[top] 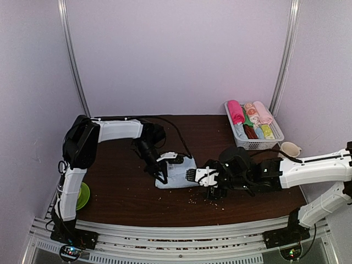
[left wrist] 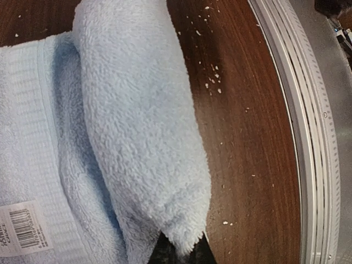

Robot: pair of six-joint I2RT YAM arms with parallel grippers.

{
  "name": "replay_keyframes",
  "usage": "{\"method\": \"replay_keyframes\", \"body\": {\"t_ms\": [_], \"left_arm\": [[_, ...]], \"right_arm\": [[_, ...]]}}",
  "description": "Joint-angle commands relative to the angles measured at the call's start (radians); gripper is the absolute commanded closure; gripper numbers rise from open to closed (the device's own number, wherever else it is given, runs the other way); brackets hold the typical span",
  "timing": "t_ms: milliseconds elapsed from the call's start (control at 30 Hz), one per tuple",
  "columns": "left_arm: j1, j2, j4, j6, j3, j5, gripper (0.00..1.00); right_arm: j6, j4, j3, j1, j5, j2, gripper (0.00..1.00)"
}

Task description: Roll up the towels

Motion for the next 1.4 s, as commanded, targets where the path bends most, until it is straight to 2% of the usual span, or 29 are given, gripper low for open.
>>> {"method": "replay_keyframes", "body": {"t_ms": [0,200,467,700,833,967,1100,1300,1367], "left_arm": [[0.02,0.088,-0.15,-0.017,0.089,0.052,1.0],[0.056,0.177,-0.222,-0.021,0.18,0.094,1.0],[0.095,0.257,-0.286,-0.029,0.249,0.127,1.0],[0.107,0.28,-0.303,-0.037,0.272,0.144,1.0],[0.114,0.302,-0.321,-0.042,0.297,0.146,1.0],[0.116,0.306,-0.326,-0.042,0.303,0.15,1.0],[0.117,0.303,-0.328,-0.042,0.304,0.146,1.0],[0.119,0.258,-0.313,-0.039,0.28,0.148,1.0],[0.128,0.199,-0.272,-0.052,0.24,0.147,0.9]], "right_arm": [[-0.095,0.081,0.063,0.063,0.124,0.117,0.16],[-0.134,0.074,0.197,0.081,0.223,0.328,0.19],[-0.186,0.041,0.333,0.078,0.282,0.496,0.2],[-0.191,-0.064,0.42,0.048,0.24,0.603,0.36],[-0.176,-0.139,0.457,0.022,0.172,0.626,0.4],[-0.166,-0.169,0.489,0.006,0.182,0.651,0.45],[-0.161,-0.216,0.531,-0.006,0.191,0.686,0.6],[-0.157,-0.318,0.601,-0.036,0.129,0.728,0.76],[-0.153,-0.364,0.624,-0.048,0.092,0.737,0.79]]}}
